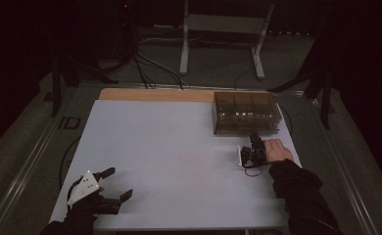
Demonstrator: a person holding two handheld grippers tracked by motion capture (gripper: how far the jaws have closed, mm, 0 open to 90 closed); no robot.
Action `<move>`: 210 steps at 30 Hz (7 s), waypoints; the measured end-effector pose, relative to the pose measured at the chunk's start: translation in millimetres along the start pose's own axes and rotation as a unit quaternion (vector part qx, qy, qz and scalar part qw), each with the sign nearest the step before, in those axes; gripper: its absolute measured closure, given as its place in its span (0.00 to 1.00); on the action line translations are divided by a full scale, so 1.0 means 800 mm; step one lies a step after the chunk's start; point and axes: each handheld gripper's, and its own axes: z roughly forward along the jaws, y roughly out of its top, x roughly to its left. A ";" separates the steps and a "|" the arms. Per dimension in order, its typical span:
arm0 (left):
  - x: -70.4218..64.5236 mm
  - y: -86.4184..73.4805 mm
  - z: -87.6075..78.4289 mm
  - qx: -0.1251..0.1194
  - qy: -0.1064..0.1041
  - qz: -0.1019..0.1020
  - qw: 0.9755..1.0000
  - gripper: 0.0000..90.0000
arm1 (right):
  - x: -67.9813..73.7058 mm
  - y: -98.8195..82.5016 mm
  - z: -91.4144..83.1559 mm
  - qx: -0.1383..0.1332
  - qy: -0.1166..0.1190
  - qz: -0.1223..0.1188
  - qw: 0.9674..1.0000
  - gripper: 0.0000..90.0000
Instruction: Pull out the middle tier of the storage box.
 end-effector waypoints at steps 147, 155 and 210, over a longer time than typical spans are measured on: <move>0.001 -0.004 0.000 0.007 0.006 -0.008 1.000 0.04 | -0.125 -0.075 0.040 -0.120 0.391 0.006 0.912 0.94; 0.000 -0.004 -0.001 0.007 0.006 -0.006 1.000 0.04 | -0.121 -0.074 0.031 -0.127 0.392 0.010 0.911 0.95; 0.001 -0.003 -0.002 0.006 0.005 -0.008 1.000 0.04 | -0.137 -0.084 0.018 -0.172 0.396 0.163 0.887 0.84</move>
